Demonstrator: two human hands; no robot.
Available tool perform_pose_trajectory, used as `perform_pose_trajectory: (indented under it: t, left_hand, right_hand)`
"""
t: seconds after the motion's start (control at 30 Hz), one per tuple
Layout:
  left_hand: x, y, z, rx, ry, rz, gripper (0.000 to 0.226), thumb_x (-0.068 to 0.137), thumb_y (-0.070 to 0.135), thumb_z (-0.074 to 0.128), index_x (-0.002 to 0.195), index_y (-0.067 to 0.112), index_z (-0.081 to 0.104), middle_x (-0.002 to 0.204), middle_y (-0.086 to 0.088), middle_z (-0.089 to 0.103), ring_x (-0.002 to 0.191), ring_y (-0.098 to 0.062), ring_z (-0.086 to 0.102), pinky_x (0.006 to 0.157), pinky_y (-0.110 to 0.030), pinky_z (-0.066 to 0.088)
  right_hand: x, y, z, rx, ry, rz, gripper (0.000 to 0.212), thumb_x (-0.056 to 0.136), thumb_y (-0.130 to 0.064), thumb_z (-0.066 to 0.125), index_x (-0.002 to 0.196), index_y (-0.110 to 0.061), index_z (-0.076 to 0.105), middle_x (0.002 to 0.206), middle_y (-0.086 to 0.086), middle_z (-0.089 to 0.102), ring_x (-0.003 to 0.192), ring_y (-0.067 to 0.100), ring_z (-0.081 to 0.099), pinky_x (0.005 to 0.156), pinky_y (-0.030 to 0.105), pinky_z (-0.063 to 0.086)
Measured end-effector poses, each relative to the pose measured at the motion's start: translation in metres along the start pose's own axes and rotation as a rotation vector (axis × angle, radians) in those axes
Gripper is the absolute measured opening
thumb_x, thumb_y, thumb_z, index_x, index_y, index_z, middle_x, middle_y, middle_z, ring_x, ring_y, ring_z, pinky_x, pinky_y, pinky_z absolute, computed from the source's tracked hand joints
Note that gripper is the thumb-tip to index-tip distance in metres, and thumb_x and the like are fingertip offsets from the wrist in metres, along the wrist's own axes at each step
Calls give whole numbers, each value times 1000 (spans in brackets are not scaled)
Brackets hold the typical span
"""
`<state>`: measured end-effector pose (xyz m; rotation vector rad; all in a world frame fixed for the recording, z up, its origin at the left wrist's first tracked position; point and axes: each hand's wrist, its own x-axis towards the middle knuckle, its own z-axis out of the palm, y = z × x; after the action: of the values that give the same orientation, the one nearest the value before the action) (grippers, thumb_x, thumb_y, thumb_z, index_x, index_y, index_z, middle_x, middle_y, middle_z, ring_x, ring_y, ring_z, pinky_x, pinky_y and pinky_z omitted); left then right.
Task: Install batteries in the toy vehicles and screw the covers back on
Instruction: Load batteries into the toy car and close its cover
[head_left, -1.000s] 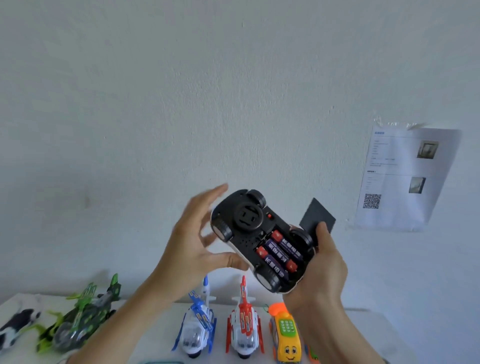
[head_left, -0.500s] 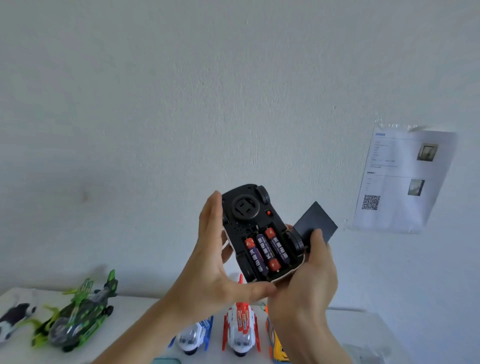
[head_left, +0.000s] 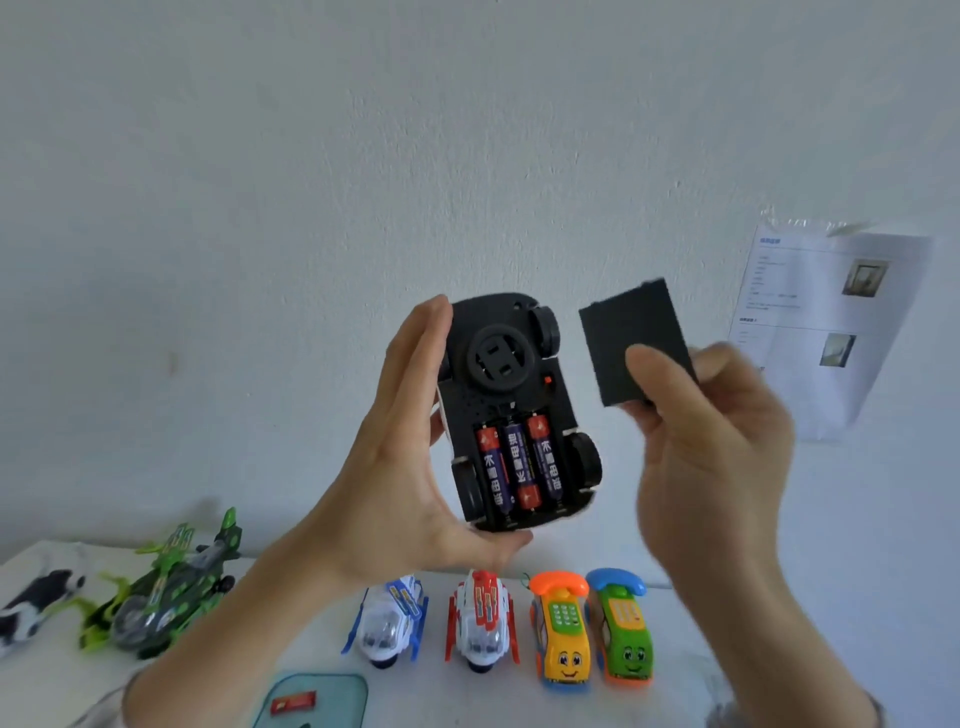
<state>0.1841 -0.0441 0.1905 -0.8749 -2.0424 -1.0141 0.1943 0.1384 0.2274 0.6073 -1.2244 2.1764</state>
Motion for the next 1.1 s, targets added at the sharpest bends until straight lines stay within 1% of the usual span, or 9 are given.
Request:
perform_pose_trajectory:
  t: [0.1,0.17,0.23,0.33,0.4,0.53,0.8,0.97,1.1]
  left_hand:
    - [1,0,-1,22,8,11,140,46,32,92,153,13,3,157,7,4,145,-23,21,101,-18,41]
    - [3,0,-1,27,12,31,140,47,30,93,152,9,3,157,1,4,144,-25,22,101,-24,44]
    - [6,-2,-1,33,16,53,140,47,30,93,152,6,3,157,-3,4,143,-30,24,101,-29,46]
    - [12,-2,-3,35,27,70,138,49,34,90,153,10,3,157,0,4,142,-32,26,101,-23,44]
    - [16,0,-6,48,29,85,137,49,36,89,153,12,3,157,1,3,142,-33,26,102,-26,45]
    - [23,2,-10,65,33,111,136,49,37,87,153,14,2,158,1,2,143,-33,24,101,-21,43]
    - [24,3,-13,67,18,119,137,50,38,87,153,11,2,157,6,2,141,-34,27,99,-14,40]
    - [27,2,-15,81,13,122,137,48,40,86,153,10,3,157,6,4,142,-33,26,97,-12,40]
    - [25,3,-15,87,12,112,137,48,41,86,153,11,3,157,6,4,142,-31,27,97,-12,40]
  right_hand:
    - [11,-25,-2,-182,-234,-96,34,76,-3,72,61,-23,49,64,4,67,53,29,62,46,26,44]
    - [14,-38,0,-399,-398,-166,20,78,-8,71,72,-19,55,65,3,66,43,24,56,40,24,41]
    - [16,-43,3,-662,-548,-214,20,79,-5,69,81,-24,64,68,3,64,43,18,50,44,22,39]
    - [18,-44,7,-938,-714,-180,34,82,0,65,91,-33,71,71,-1,66,55,16,52,56,17,42]
    - [20,-42,11,-952,-722,-148,36,81,0,67,95,-33,67,71,-2,65,54,9,53,56,14,43]
    - [26,-39,18,-1005,-738,-199,34,78,-1,70,81,-33,59,67,-3,61,59,7,52,58,13,43]
    - [31,-35,23,-1034,-804,-249,24,78,3,67,86,-20,70,66,-5,65,60,-1,55,59,9,42]
    - [30,-29,25,-1049,-798,-235,23,80,1,66,90,-18,72,72,1,67,69,3,56,60,11,45]
    - [31,-26,25,-1071,-788,-262,21,80,-2,69,94,-17,74,80,3,69,67,9,57,65,12,46]
